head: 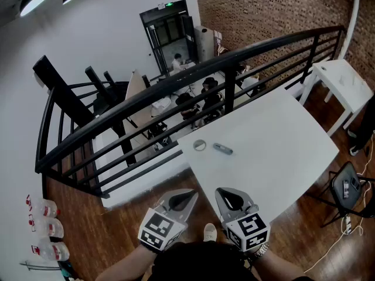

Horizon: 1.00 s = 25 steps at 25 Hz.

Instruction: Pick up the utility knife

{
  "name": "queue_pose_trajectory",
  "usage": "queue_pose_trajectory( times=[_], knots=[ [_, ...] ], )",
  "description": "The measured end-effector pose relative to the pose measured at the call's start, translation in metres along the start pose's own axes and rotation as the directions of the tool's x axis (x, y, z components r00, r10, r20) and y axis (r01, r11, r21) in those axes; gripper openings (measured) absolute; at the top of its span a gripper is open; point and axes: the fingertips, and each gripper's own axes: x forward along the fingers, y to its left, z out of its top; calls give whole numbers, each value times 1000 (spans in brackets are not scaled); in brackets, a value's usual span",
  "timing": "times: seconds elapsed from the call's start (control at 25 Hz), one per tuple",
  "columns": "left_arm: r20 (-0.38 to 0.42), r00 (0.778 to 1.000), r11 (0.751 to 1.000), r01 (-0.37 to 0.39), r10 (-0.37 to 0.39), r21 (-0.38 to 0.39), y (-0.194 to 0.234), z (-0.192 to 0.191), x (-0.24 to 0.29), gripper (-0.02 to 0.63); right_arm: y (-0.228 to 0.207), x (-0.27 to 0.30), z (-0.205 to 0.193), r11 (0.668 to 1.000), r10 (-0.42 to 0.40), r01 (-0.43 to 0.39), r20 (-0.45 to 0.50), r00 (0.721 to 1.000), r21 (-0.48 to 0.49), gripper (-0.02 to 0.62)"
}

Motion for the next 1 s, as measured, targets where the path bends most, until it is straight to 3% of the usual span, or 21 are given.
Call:
queue_pose_trajectory(
  times=[0.36,0.56,0.72,1.0],
  knots=[
    [-17,990,990,138,-137,39,-1,8,39,17,-28,-10,-7,992,-123,123,-17,992,28,-8],
    [-25,979,979,201,-200,25,27,-1,74,17,-54,11,-6,979,-203,203,-19,979,-11,-8],
    [-56,954,956,291,-293,-40,47,-22,94,17,-63,34,-19,960,-280,281,-83,956,1,21],
    [-105,901,907,414,-421,-77,103,-37,131,17,-94,109,-31,931,-361,363,-201,911,-27,74]
  ],
)
